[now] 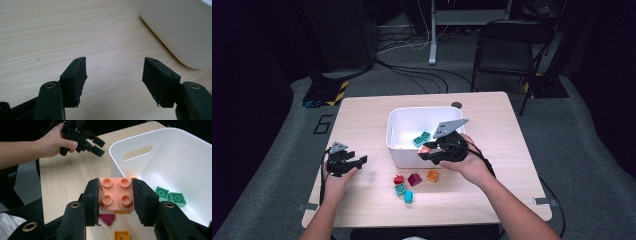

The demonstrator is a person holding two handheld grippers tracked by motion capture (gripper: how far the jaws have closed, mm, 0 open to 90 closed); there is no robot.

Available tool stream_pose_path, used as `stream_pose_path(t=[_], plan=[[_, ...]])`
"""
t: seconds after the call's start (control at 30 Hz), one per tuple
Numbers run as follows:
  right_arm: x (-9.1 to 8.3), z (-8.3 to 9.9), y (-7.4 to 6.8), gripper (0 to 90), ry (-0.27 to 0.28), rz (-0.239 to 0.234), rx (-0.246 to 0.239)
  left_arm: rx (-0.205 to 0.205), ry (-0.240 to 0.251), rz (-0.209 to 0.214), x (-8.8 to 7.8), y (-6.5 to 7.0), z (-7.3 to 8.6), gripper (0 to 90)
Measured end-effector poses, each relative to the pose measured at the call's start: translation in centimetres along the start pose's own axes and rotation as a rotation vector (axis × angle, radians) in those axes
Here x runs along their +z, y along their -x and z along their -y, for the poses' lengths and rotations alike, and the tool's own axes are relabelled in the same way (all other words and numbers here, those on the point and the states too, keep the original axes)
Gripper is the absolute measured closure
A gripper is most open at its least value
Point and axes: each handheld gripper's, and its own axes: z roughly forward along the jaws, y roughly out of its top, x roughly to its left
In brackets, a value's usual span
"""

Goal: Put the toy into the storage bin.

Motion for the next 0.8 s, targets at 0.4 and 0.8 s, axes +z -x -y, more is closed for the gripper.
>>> stream_pose_path(t=[0.4, 0.8], plan=[[0.5, -1.6, 1.6, 58.1, 0.006, 0.018, 0.017, -0.002, 0.003, 0.0, 0.0, -0.1, 0.0, 35.5], [1.5, -3.1, 2.7, 58.2, 0.016, 0.032, 0.006, -0.006, 0.007, 0.0, 0.0, -0.1, 0.0, 35.5]])
